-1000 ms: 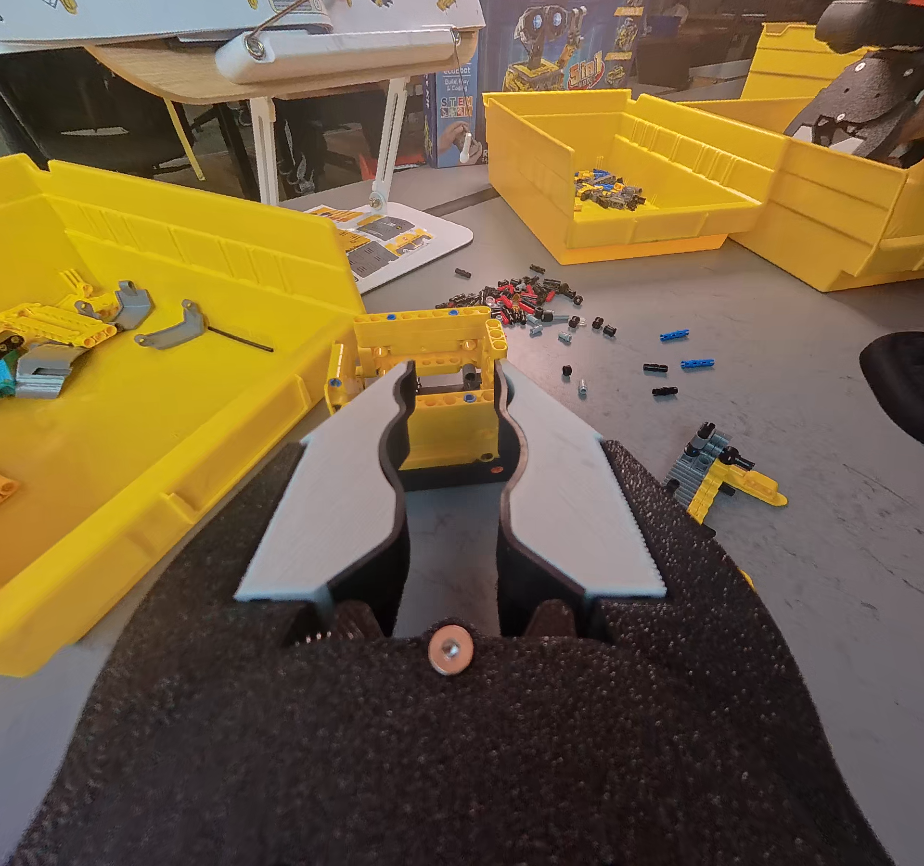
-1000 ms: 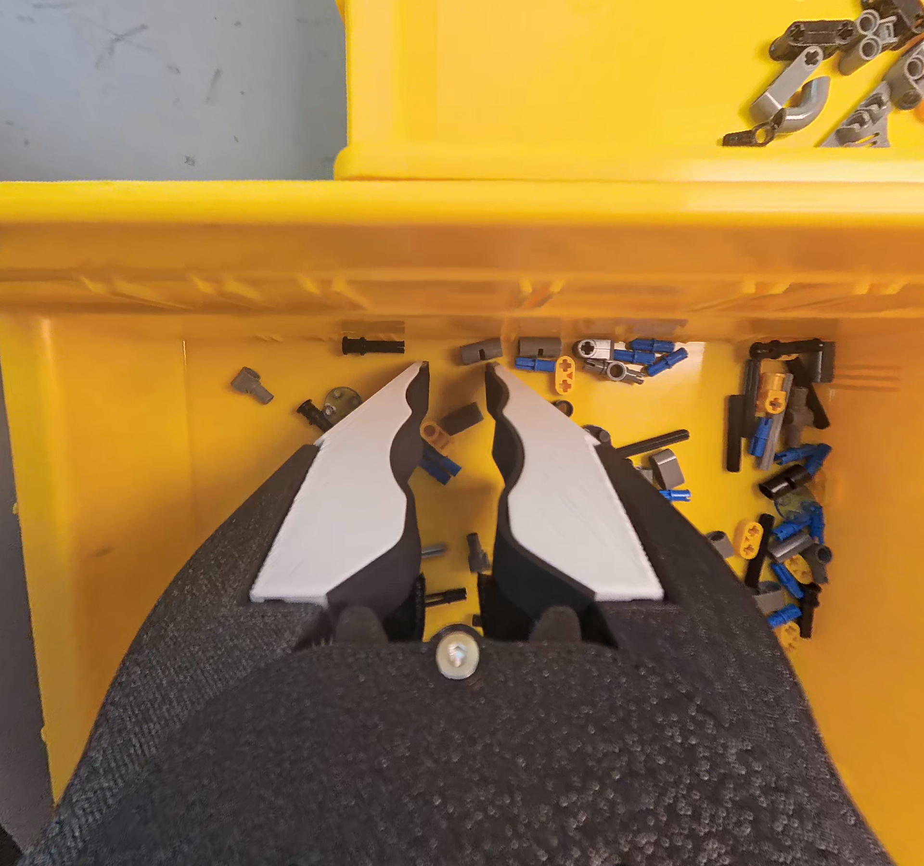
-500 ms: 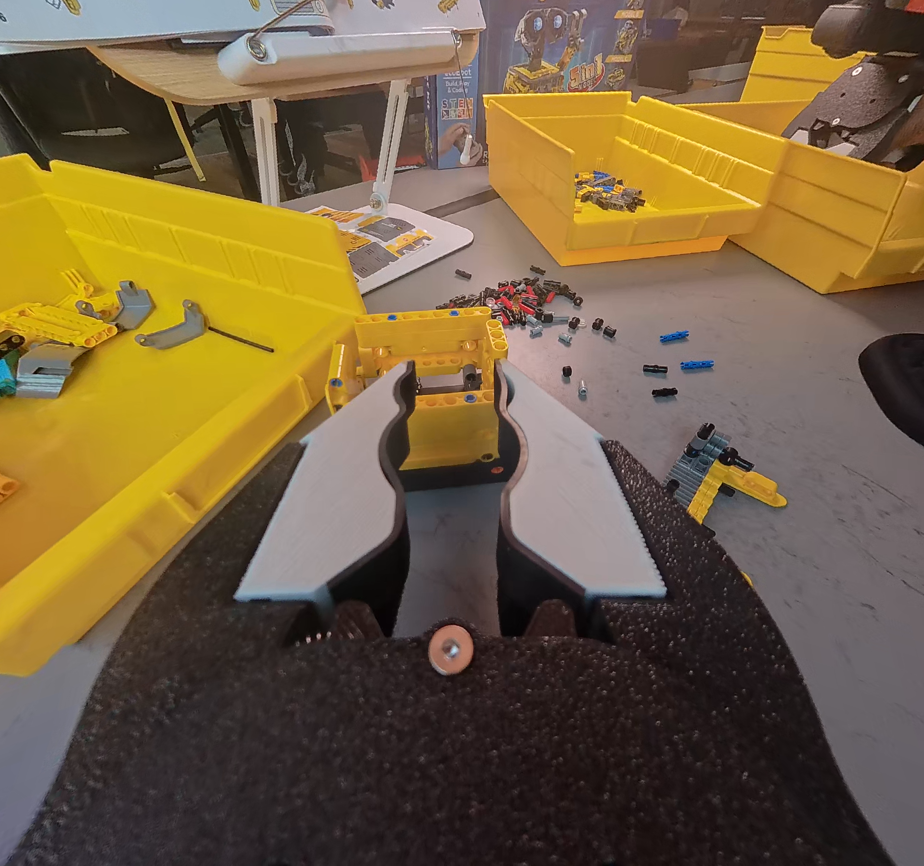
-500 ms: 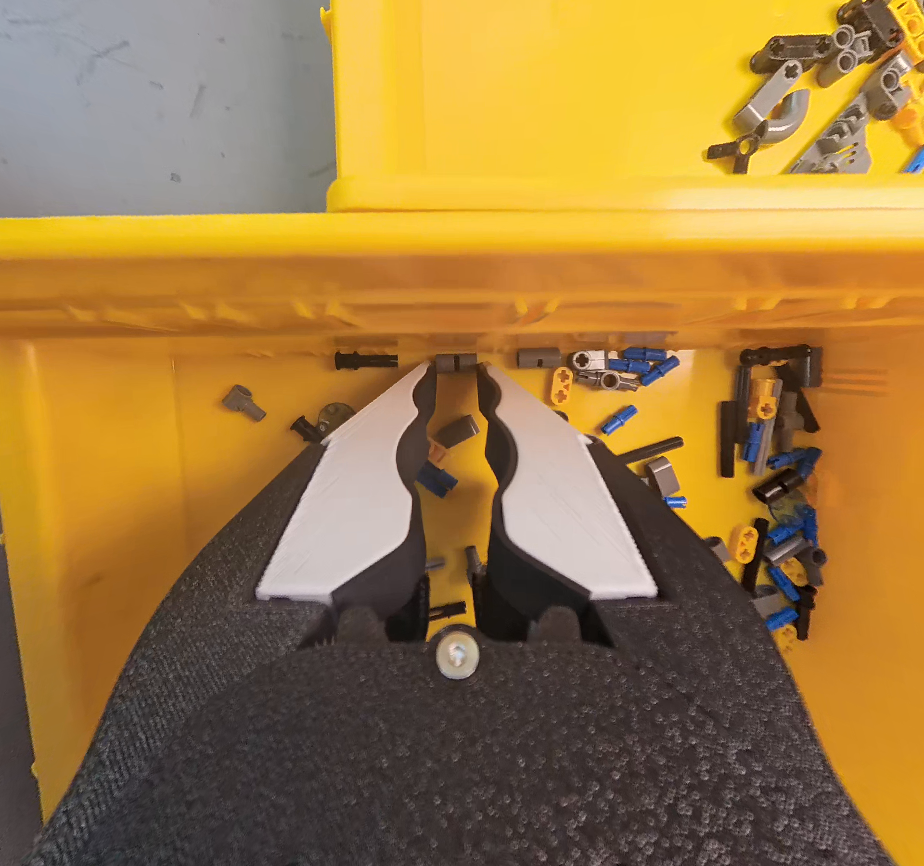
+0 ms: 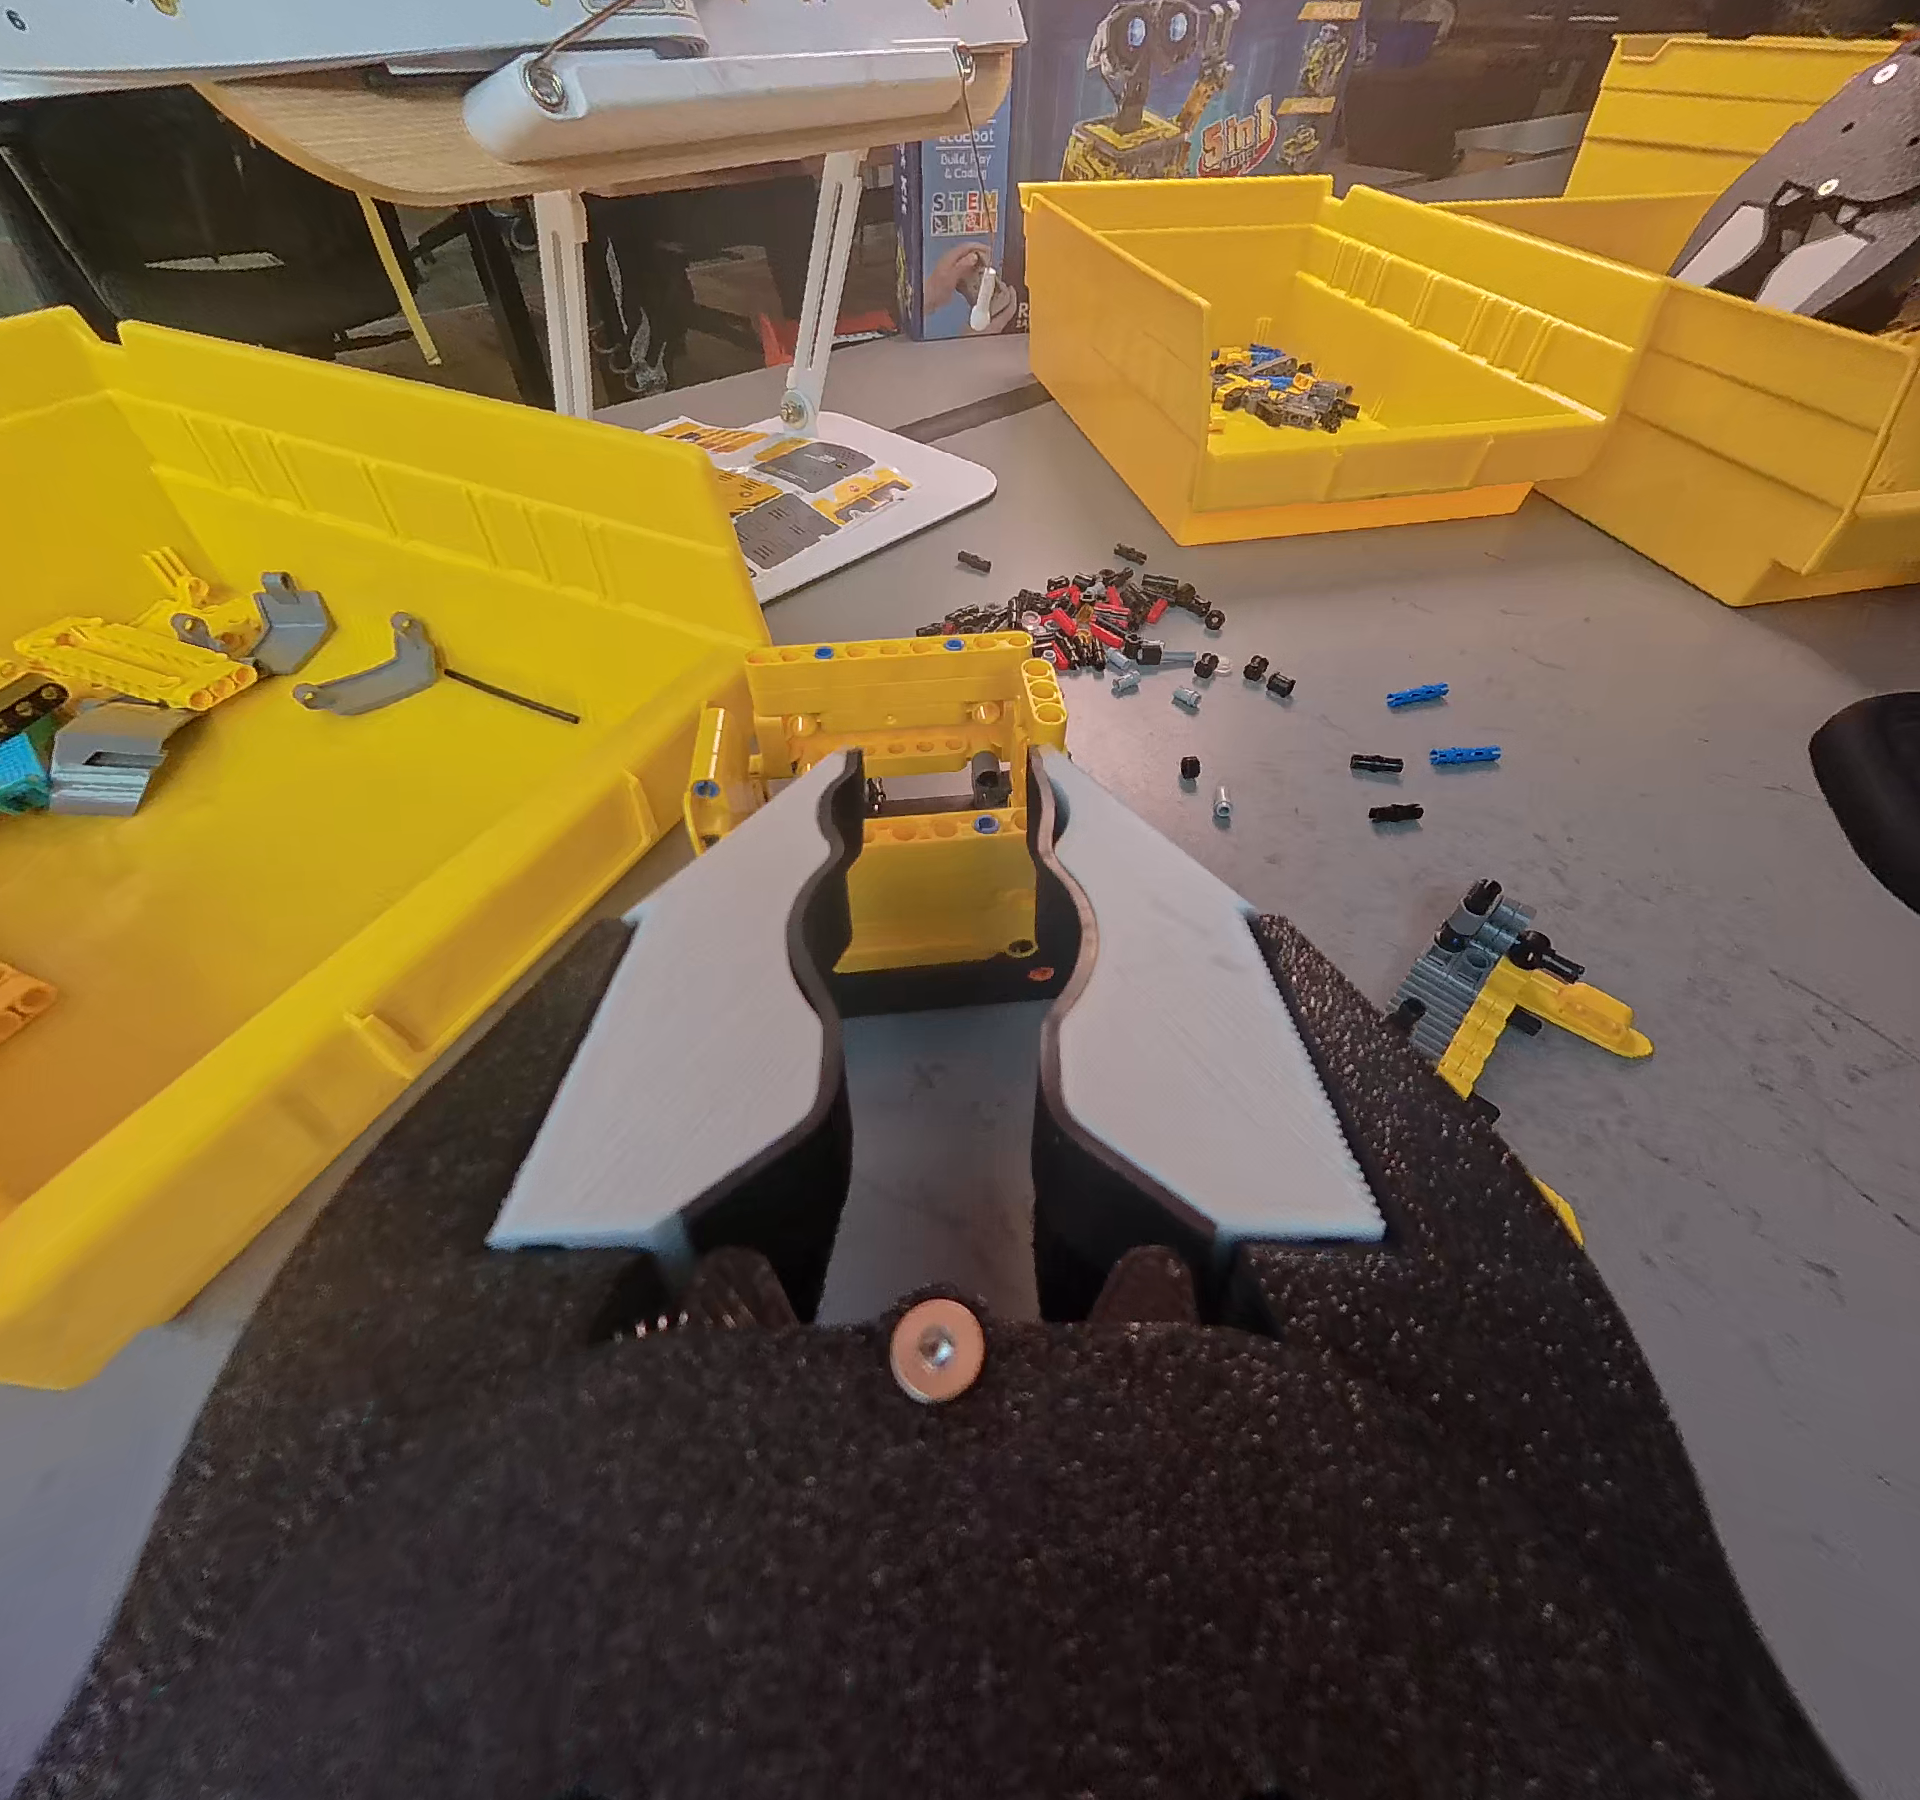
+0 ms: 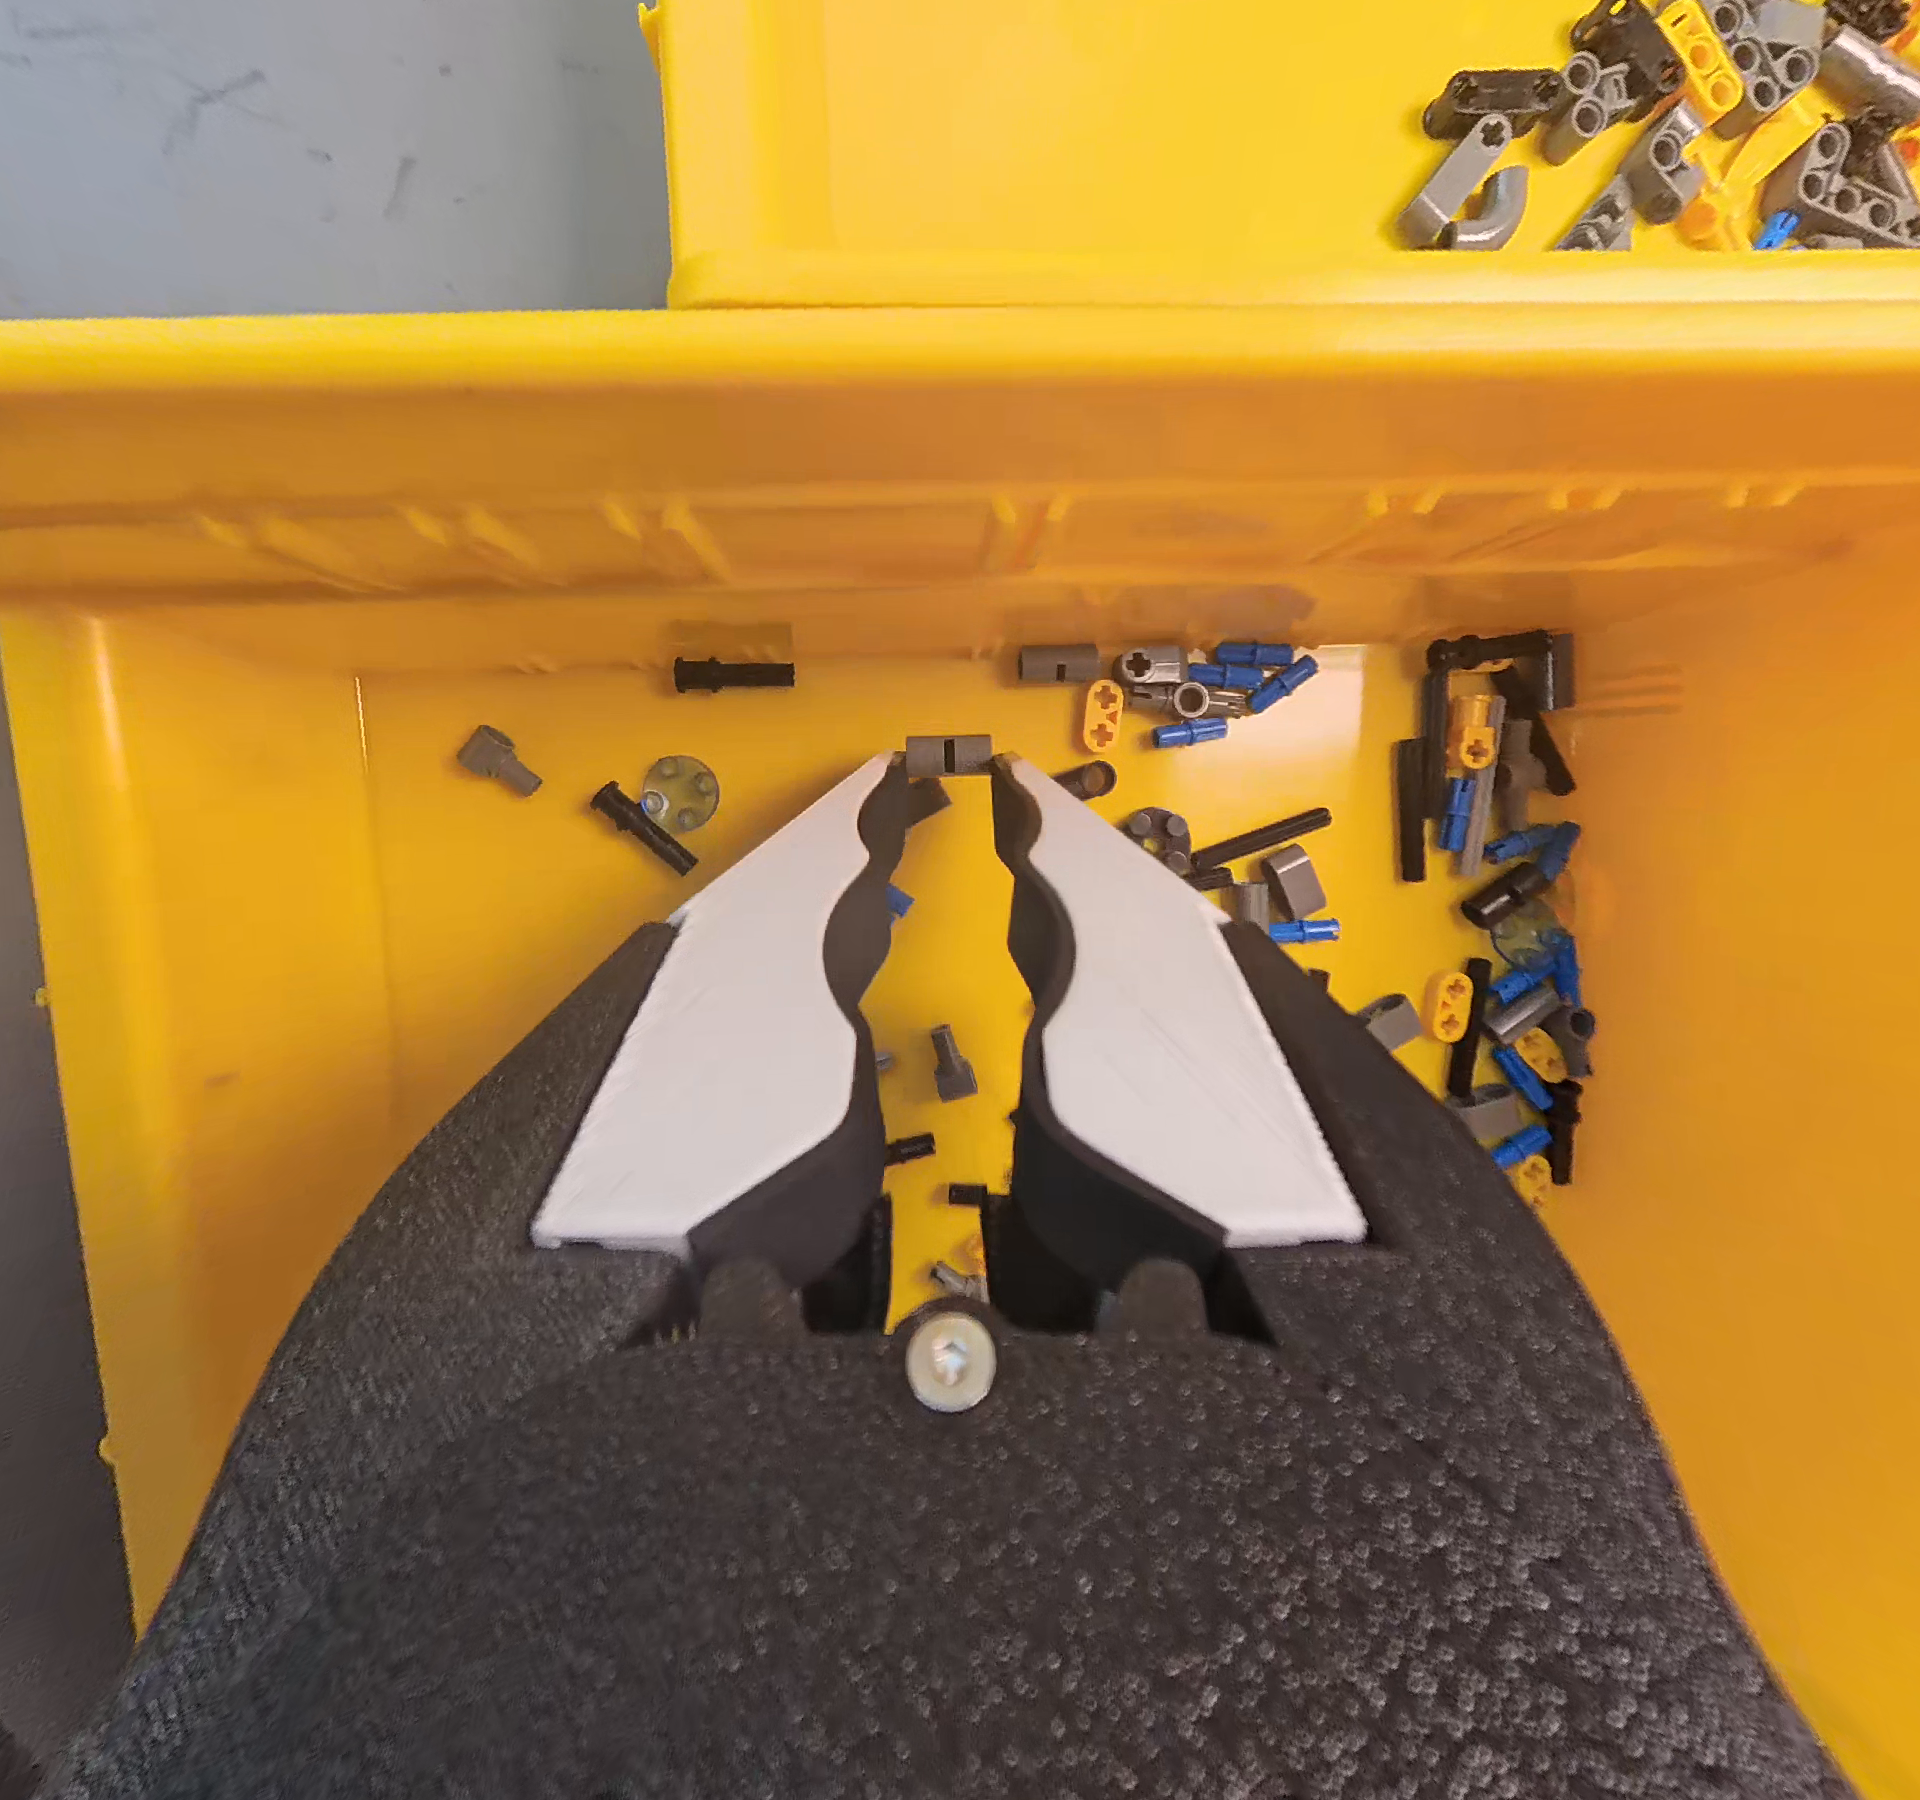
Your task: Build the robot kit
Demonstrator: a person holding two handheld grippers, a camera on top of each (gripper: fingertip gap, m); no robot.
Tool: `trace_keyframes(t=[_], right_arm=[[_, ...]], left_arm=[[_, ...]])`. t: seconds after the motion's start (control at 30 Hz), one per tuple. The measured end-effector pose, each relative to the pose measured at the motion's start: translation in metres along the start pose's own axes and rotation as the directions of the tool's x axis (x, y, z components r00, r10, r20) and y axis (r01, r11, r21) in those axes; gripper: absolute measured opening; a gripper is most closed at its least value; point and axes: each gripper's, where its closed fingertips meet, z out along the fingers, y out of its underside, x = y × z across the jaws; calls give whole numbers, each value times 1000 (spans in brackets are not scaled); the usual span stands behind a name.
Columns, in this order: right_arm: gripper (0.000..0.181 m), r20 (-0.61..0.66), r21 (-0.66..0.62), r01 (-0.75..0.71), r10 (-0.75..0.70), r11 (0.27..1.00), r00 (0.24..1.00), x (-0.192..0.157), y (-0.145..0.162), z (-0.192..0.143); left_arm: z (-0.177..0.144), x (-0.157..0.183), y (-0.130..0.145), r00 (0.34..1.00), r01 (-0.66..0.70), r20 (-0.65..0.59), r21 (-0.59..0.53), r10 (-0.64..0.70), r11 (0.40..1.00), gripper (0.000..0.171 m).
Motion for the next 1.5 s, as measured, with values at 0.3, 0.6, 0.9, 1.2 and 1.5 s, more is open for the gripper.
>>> trace_keyframes(t=[0.3, 0.6, 0.9, 1.2, 1.5], right_arm=[[15, 19, -53, 29, -28, 998, 999, -6, 7, 7], [15, -180, 39, 155, -146, 987, 973, 13, -11, -12], [15, -344, 179, 300, -226, 937, 911, 0, -31, -42], [15, -480, 140, 293, -194, 946, 856, -2, -16, -75], [15, -611, 159, 155, -26, 975, 792, 12, 29, -125]], left_arm=[[0, -1, 0, 1000, 6, 3, -1, -6, 1000, 30], [0, -4, 1, 1000, 21, 10, -4, -21, 1000, 30], [1, -3, 1, 1000, 18, 11, -7, -17, 1000, 30], [1, -2, 1, 1000, 6, 14, -7, -6, 1000, 30], [3, -4, 3, 1000, 8, 23, -20, -8, 1000, 30]])
